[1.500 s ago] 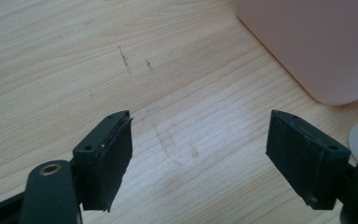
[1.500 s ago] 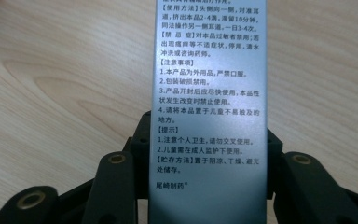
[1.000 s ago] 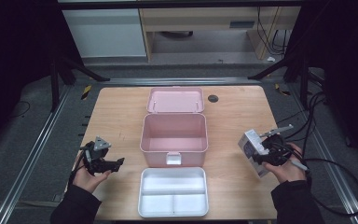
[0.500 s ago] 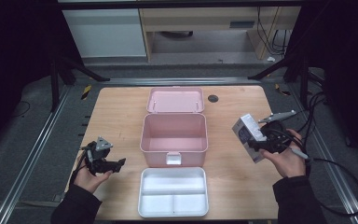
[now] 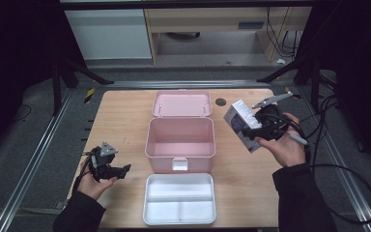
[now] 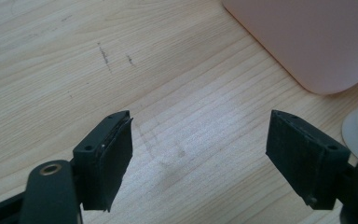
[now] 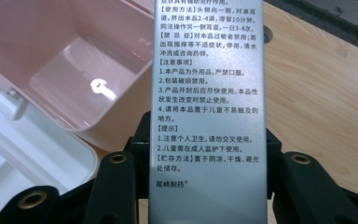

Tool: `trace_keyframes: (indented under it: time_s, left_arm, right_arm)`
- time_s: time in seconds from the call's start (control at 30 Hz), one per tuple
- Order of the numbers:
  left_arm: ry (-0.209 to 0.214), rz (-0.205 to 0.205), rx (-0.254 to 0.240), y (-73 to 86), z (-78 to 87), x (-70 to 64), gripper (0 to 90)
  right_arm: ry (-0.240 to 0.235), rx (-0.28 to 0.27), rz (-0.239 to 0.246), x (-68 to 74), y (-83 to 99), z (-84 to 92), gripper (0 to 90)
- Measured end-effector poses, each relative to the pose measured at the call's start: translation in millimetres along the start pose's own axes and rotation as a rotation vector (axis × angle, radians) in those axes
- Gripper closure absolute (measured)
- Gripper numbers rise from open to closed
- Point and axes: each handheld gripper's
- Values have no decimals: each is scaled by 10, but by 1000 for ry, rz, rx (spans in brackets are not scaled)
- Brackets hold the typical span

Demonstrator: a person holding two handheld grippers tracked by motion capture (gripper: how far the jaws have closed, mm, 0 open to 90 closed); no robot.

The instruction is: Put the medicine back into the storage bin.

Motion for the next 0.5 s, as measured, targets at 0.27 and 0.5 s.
trace_keyframes:
  time_s: [0.27,0.5]
  left_arm:
    - [4,2,4,9,-8,7,225]
    - [7,-1,3,11,-14,5,225]
  right_arm:
    - [-44,4,52,152,-324,-71,564]
    - [-79,26,101,283,-592,-248,565]
Point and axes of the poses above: each handheld gripper's, and its own axes: z roughly backward along the jaws, y roughly out of its underside, x roughly to its left, and after that the axes turned 13 degrees about -y, right-handed
